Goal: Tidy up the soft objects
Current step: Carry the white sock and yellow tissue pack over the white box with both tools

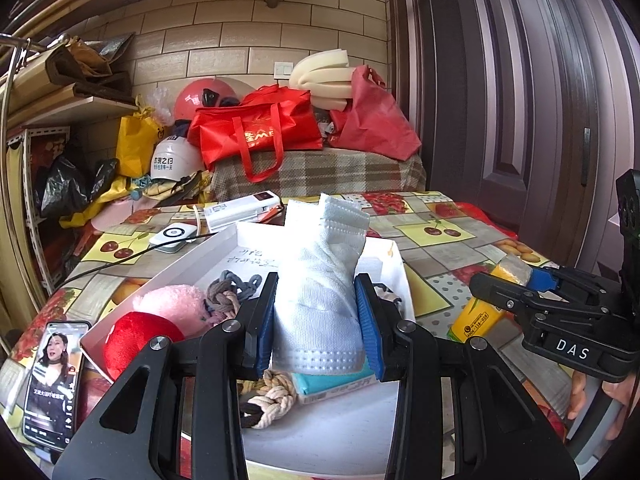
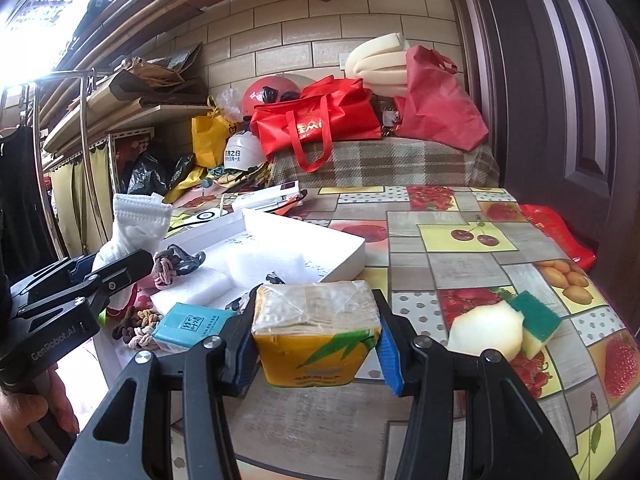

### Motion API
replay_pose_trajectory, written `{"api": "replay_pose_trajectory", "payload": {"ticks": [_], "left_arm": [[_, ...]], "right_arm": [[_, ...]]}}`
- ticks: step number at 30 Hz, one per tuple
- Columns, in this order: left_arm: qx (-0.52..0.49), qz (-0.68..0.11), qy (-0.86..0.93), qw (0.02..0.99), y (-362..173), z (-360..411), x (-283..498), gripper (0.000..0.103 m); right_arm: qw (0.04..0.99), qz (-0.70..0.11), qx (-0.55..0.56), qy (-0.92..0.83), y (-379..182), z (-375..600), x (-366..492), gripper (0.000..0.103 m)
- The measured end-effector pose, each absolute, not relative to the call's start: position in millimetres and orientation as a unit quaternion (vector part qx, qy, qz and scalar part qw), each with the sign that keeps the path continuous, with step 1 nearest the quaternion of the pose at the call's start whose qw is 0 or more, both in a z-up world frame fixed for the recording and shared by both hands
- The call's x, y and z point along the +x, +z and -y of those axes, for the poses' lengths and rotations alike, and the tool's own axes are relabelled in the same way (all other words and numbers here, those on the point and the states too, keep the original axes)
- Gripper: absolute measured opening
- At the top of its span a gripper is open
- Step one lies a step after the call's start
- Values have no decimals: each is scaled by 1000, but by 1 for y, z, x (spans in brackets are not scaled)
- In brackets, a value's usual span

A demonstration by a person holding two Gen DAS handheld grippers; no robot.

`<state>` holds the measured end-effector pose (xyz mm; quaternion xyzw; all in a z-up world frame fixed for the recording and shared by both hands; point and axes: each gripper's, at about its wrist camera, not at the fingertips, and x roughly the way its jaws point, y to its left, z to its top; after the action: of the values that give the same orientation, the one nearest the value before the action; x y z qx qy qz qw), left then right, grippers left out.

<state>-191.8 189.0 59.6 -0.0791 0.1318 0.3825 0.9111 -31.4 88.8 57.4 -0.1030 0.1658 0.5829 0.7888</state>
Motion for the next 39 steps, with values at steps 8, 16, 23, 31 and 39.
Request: {"api": "replay_pose_trajectory", "payload": {"ticks": [8, 16, 23, 31, 39], "left_arm": [[-91, -131, 397, 904, 59, -203, -199, 36], [-130, -126, 403, 897, 56, -221, -208, 36], [-130, -127, 407, 895, 57, -224, -209, 36], [-127, -124, 419, 891, 56, -230, -213, 37], [-132, -122, 435, 882, 56, -241, -219, 37]], "right_arm": [[782, -170, -108, 590, 56, -100, -37, 50], [777, -162, -113, 597, 56, -110, -45, 50], [773, -156, -117, 603, 57, -117, -50, 50], [772, -147, -113, 608, 58, -126, -55, 50], [771, -122, -112, 615, 61, -134, -65, 50]]}}
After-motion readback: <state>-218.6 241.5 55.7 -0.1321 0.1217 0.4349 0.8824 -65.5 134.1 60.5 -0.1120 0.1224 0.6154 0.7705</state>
